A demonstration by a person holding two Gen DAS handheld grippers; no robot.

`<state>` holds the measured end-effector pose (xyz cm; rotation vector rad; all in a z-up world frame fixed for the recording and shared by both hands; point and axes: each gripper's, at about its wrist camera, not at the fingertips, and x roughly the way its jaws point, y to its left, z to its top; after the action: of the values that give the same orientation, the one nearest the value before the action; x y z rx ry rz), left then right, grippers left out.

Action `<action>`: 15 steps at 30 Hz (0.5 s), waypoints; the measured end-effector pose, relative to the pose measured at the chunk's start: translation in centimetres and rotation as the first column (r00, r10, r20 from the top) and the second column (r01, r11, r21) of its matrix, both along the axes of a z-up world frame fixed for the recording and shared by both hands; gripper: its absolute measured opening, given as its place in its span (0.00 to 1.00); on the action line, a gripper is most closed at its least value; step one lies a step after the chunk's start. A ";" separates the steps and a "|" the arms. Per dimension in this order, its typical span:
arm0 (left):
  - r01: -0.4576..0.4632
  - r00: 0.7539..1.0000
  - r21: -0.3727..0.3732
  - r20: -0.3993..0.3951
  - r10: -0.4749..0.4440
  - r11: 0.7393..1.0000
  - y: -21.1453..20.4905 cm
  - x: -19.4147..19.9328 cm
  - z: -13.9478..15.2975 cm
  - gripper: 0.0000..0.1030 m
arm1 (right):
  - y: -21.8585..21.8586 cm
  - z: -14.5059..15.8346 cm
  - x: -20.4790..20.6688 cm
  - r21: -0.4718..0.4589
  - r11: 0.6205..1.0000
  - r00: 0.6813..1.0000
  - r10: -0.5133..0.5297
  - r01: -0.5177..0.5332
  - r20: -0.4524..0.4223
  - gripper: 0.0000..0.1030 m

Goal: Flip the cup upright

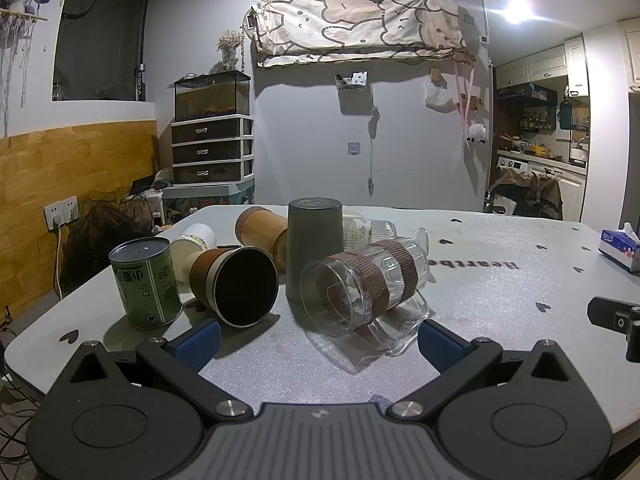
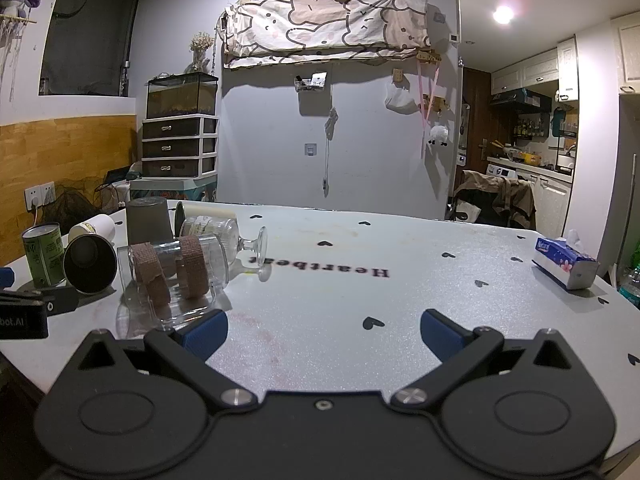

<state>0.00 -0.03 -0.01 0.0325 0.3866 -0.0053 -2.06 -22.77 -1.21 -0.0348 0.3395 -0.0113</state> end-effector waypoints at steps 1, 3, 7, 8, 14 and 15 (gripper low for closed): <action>0.000 1.000 0.000 0.000 0.000 1.000 0.0 0.0 0.0 1.00 | 0.0 0.0 0.0 0.000 1.000 1.000 0.000 0.000 0.000 1.00; 0.000 1.000 0.000 0.000 0.000 1.000 0.0 0.0 0.0 1.00 | 0.0 0.0 0.0 0.000 1.000 1.000 0.000 0.000 -0.001 1.00; 0.000 1.000 0.000 0.000 0.000 1.000 0.0 0.0 0.0 1.00 | 0.0 0.0 0.0 0.000 1.000 1.000 -0.001 0.001 0.000 1.00; 0.000 1.000 0.000 0.001 0.000 1.000 0.0 0.0 0.0 1.00 | 0.0 0.0 0.0 0.000 1.000 1.000 -0.001 0.001 0.001 1.00; 0.000 1.000 0.000 0.001 0.000 1.000 0.0 0.0 0.0 1.00 | 0.1 0.0 0.0 -0.001 1.000 1.000 0.002 -0.002 0.001 1.00; 0.000 1.000 0.000 0.001 0.000 1.000 0.0 0.0 0.0 1.00 | 0.1 0.0 0.0 -0.001 1.000 1.000 0.001 -0.001 0.001 1.00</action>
<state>-0.02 -0.04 -0.01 0.0325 0.3857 -0.0055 -2.08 -22.71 -1.16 -0.0357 0.3383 -0.0100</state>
